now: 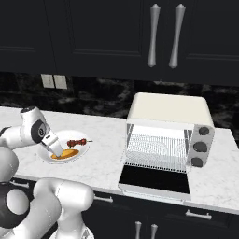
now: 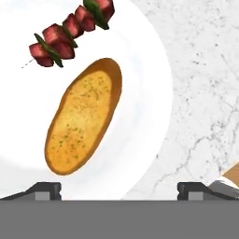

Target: Pick up the kebab skewer and baguette bread, and place them inside the toaster oven. Close the toaster oven door and start by setting the timer.

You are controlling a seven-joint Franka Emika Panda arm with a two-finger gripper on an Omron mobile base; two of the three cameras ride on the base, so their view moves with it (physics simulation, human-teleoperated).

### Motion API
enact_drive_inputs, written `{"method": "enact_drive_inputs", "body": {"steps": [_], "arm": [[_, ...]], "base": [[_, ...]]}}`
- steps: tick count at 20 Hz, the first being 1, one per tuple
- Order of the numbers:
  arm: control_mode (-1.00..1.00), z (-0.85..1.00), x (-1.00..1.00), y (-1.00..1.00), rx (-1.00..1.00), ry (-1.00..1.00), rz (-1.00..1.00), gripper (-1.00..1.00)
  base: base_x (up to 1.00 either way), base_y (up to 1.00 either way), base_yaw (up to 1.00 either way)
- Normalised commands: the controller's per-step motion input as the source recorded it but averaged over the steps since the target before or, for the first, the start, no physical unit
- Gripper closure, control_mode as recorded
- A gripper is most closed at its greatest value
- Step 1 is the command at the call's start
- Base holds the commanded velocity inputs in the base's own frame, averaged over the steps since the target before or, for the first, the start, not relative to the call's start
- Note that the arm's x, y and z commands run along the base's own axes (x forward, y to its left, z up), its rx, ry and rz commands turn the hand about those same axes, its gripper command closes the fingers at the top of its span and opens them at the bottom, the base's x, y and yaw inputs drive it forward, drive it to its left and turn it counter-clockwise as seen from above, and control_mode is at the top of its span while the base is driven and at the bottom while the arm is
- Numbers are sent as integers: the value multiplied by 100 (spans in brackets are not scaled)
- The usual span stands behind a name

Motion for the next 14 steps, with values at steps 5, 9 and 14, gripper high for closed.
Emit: {"method": "enact_drive_inputs", "body": {"steps": [5, 9, 14], "arm": [[-100, -24, 9, 5, 3, -14, -8, -100], [-100, -19, 3, 0, 4, -10, -7, -100], [-100, -24, 14, -3, 6, -1, -7, -100]], "base": [[0, 0, 0], [0, 0, 0], [0, 0, 0]]}}
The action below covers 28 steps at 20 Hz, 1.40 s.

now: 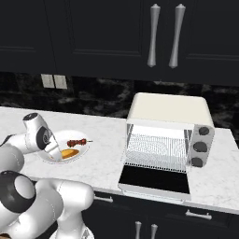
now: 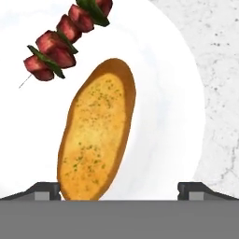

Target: Pick up the kebab skewer and baguette bread, and place them inside the toaster oven. Close the toaster oven door and start by setting the timer.

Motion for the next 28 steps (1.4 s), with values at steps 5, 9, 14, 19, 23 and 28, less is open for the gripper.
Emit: {"method": "enact_drive_inputs", "body": {"steps": [5, 9, 14, 19, 23, 28], "arm": [[-100, -8, 21, 0, 0, 0, -6, -100], [-100, -9, 18, 0, 0, 0, -6, -100], [-100, -5, 27, 0, 0, 0, -5, -100], [-100, -15, 1, 0, 0, 2, -2, -100], [-100, -27, 0, 3, 1, 6, 0, -100], [-100, -24, 0, 0, 3, 3, -1, -100]], "base": [[0, 0, 0], [0, 0, 0], [0, 0, 0], [0, 0, 0], [0, 0, 0], [0, 0, 0]]}}
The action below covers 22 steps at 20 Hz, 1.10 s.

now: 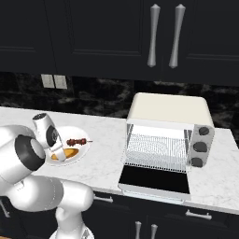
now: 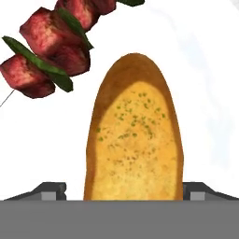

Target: Pick up the kebab skewer and baguette bread, and place them inside the toaster oven. Close the toaster oven door and start by setting the timer.

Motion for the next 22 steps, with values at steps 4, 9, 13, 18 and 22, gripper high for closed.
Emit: {"method": "enact_drive_inputs", "body": {"steps": [4, 9, 13, 18, 22], "arm": [[-100, -26, 0, 0, 2, 4, -1, 100], [-100, -33, -12, -18, 0, 3, 0, 100], [-100, 64, -90, -43, 9, 0, 2, 100], [-100, 100, -100, -73, 12, 0, 11, 100], [-100, 74, -100, -100, 1, -1, 30, 100]], "base": [[0, 0, 0], [0, 0, 0], [0, 0, 0], [0, 0, 0], [0, 0, 0]]}}
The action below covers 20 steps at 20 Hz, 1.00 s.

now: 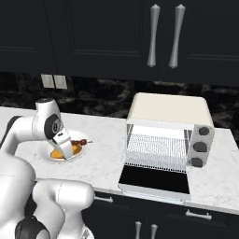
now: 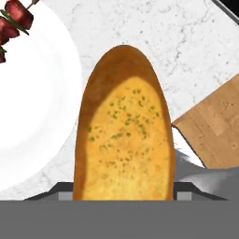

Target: Pick up the kebab skewer and baguette bread, and place them inside the toaster oven. Close the toaster oven door and start by setting the timer.

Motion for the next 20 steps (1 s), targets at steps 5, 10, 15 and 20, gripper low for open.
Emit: {"method": "enact_drive_inputs", "body": {"steps": [5, 10, 15, 20], "arm": [[-100, 80, -67, -100, 0, 2, 19, 100], [-100, 63, -39, -100, -1, 0, 21, 100], [-100, 44, -10, -100, -2, 0, 33, 100], [-100, 42, 33, -98, 0, 6, 37, 100]], "base": [[0, 0, 0], [0, 0, 0], [0, 0, 0], [0, 0, 0]]}}
